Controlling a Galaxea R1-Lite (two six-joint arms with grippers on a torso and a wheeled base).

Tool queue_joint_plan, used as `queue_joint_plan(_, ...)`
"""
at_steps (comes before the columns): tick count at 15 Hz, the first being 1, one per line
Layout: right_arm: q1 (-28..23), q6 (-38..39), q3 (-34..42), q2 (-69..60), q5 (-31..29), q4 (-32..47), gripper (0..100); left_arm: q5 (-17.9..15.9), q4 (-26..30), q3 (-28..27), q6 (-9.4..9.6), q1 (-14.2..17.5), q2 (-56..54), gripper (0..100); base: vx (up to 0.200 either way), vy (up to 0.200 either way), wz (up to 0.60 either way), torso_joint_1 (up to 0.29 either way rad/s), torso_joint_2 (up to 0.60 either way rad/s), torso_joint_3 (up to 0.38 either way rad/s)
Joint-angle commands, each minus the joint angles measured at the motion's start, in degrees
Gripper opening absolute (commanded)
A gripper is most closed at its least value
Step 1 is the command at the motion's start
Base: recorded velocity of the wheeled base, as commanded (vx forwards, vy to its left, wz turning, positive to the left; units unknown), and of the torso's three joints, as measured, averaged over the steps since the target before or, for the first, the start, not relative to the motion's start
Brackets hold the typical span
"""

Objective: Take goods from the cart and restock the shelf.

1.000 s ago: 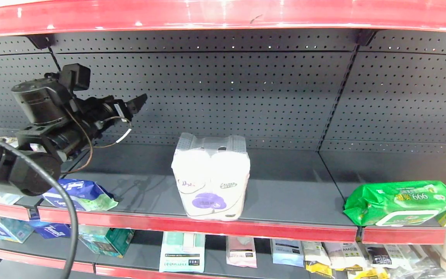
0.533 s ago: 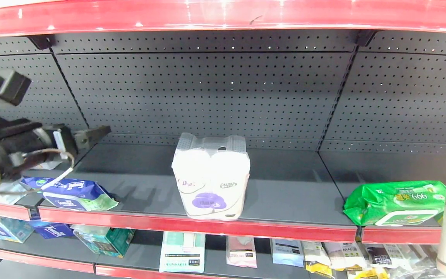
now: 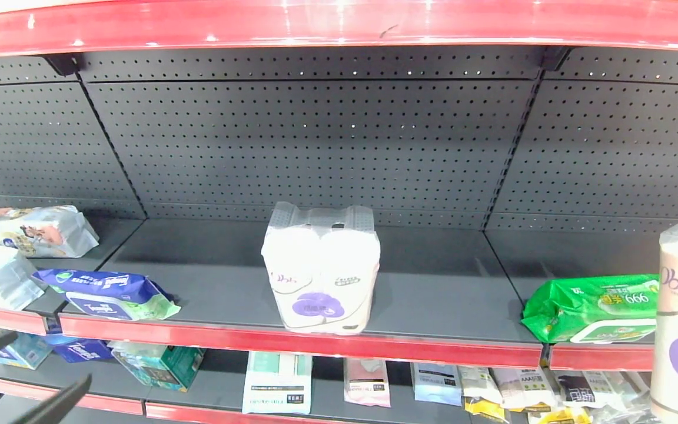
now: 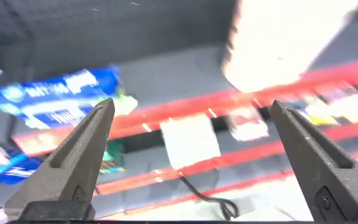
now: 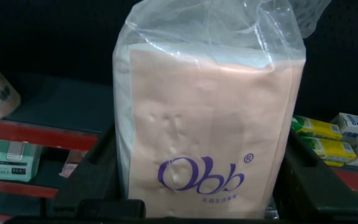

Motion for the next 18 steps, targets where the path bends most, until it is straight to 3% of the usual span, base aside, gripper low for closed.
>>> queue_joint_plan(1,0.12,-0.12,0.11,0.27,0.07,0.00,0,-5.07,13.23,-0.21,0.83,-0.30,-20.01,100,0.000,0.000,0.00,0.000,0.00,0.000)
queue_joint_plan(2,0.12,-0.29,0.02,0.45,0.43,0.09,0,-5.07,23.96,-1.61,1.97,-0.21,-29.41,100,0.000,0.000,0.00,0.000,0.00,0.000)
queue_joint_plan(3,0.47,-0.73,0.11,0.45,0.51,0.00,0,-4.10,27.91,-2.32,4.52,-0.03,-30.99,100,0.000,0.000,0.00,0.000,0.00,0.000)
queue_joint_plan(6,0.56,-1.79,0.73,-0.17,2.27,0.00,0,-0.24,28.26,-2.23,5.31,-0.03,-30.73,100,0.000,0.000,0.00,0.000,0.00,0.000)
queue_joint_plan(7,0.47,-1.70,0.73,-0.43,3.33,0.00,0,3.81,27.38,-1.26,3.99,0.05,-30.73,100,0.000,0.000,0.00,0.000,0.00,0.000)
queue_joint_plan(8,0.47,-1.61,0.73,-0.43,4.03,0.00,0,10.93,24.57,0.15,1.35,0.14,-30.73,100,0.000,0.000,0.00,0.000,0.00,0.000)
queue_joint_plan(10,0.47,-1.44,0.73,-0.34,4.21,0.00,0,16.46,18.95,2.61,-0.67,0.23,-30.55,100,0.000,0.000,0.00,0.000,0.00,0.000)
queue_joint_plan(12,0.47,-0.47,0.73,-0.34,4.29,0.00,0,16.55,16.75,0.85,-0.76,4.89,-27.48,100,0.000,0.000,0.00,0.000,0.00,0.000)
queue_joint_plan(14,0.47,-0.29,0.73,-0.25,4.29,0.00,0,16.02,16.75,2.17,-0.49,6.12,-28.18,100,0.000,0.000,0.00,0.000,0.00,0.000)
queue_joint_plan(15,0.47,-0.21,0.73,0.01,4.91,0.00,0,16.82,16.31,7.44,0.47,6.21,-33.10,100,0.000,0.000,0.00,0.000,0.00,0.000)
queue_joint_plan(16,0.47,-0.29,0.73,0.01,5.26,0.00,0,16.90,15.26,11.83,0.12,6.21,-36.27,100,0.000,0.000,0.00,0.000,0.00,0.000)
queue_joint_plan(18,0.29,-0.21,0.73,-0.34,5.26,0.00,0,15.67,4.53,16.23,-1.11,6.21,-36.27,100,0.000,0.000,0.00,0.000,0.00,0.000)
